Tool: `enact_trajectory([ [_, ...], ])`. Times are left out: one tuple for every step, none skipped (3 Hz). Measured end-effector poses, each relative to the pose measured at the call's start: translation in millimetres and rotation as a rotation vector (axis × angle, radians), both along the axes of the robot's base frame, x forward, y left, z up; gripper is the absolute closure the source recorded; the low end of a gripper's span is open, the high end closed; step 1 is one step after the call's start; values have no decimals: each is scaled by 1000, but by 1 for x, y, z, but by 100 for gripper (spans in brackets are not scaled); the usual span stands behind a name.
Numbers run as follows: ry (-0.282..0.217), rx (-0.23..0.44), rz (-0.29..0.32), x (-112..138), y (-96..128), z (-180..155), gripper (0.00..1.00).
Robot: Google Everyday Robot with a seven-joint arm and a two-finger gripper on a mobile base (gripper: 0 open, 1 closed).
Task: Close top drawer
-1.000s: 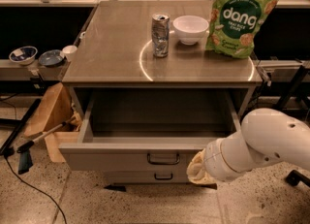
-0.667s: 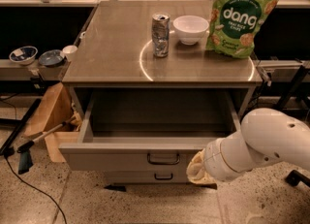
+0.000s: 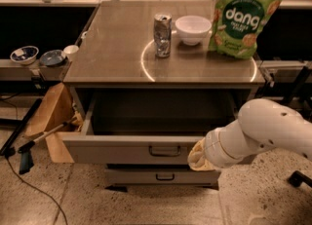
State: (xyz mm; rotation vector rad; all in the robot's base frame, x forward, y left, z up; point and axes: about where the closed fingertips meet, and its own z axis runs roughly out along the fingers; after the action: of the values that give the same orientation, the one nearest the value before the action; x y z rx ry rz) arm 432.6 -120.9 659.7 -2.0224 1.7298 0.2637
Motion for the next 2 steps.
enact_trajectory([
  [-34, -1, 25, 45, 4, -6, 100],
  [-34, -1, 25, 44, 4, -6, 100],
])
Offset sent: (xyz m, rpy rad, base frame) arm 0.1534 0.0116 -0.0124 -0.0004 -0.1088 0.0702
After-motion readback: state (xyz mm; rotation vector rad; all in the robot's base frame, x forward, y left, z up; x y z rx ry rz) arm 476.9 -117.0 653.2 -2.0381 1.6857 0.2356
